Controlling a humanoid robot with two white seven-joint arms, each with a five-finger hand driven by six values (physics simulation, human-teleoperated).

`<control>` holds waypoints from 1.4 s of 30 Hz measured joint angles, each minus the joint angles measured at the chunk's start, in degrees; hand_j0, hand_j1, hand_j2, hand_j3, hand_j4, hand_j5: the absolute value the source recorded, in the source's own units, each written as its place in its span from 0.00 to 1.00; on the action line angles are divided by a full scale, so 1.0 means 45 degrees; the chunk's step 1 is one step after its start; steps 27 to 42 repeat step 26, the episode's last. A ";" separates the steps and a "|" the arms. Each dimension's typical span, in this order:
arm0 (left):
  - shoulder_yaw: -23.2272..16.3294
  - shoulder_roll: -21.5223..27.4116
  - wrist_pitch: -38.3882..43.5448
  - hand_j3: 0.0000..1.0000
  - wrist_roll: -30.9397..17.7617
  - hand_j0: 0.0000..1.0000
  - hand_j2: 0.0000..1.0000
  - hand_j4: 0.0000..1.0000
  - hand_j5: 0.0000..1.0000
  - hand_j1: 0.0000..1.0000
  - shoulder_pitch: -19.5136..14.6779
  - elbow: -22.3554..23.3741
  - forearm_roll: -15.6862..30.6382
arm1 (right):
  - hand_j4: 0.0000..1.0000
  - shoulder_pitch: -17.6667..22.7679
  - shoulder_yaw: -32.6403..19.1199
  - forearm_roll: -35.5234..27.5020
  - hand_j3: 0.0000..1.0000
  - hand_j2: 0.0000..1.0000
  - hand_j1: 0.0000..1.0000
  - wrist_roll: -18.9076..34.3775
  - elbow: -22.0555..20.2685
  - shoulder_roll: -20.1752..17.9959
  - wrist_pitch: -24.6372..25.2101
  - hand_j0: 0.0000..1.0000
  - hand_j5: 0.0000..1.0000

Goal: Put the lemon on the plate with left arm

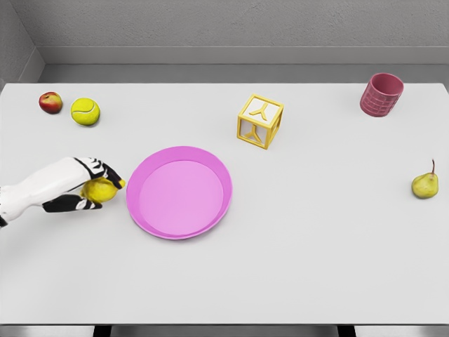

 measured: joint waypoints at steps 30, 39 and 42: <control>0.0812 -0.0821 0.0000 1.00 -0.0752 1.00 1.00 1.00 1.00 1.00 -0.0449 0.0189 -0.0187 | 1.00 0.0000 0.0000 0.0000 1.00 1.00 1.00 0.0000 0.0000 0.0000 -0.0001 1.00 1.00; 0.0812 -0.0821 0.0000 1.00 -0.0752 1.00 1.00 1.00 1.00 1.00 -0.0449 0.0189 -0.0187 | 1.00 0.0000 0.0000 0.0000 1.00 1.00 1.00 0.0000 0.0000 0.0000 -0.0001 1.00 1.00; 0.0812 -0.0821 0.0000 1.00 -0.0752 1.00 1.00 1.00 1.00 1.00 -0.0449 0.0189 -0.0187 | 1.00 0.0000 0.0000 0.0000 1.00 1.00 1.00 0.0000 0.0000 0.0000 -0.0001 1.00 1.00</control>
